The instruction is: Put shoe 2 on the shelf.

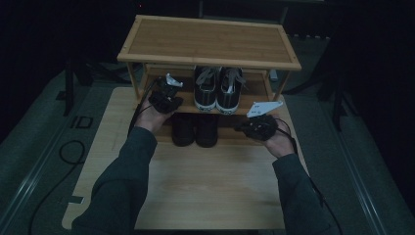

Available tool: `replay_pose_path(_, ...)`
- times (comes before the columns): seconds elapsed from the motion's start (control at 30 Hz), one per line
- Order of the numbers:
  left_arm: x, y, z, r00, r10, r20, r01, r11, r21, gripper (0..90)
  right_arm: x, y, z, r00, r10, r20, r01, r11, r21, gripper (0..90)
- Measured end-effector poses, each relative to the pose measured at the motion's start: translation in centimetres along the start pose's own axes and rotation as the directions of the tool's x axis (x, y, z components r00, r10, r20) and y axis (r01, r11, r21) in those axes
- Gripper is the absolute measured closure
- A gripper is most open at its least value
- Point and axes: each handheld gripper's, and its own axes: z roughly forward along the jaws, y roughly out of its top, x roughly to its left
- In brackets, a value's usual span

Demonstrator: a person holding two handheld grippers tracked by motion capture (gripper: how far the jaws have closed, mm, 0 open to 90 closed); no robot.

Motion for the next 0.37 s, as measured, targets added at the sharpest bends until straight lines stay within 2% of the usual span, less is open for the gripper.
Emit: replay_pose_path(0.37,0.0,-0.1,0.0,1.0000,-0.006,0.000,0.006,1.0000,-0.005,90.0,0.0,-1.2,0.1,0.9997,0.025,0.007,-0.025,1.000,0.003,87.8)
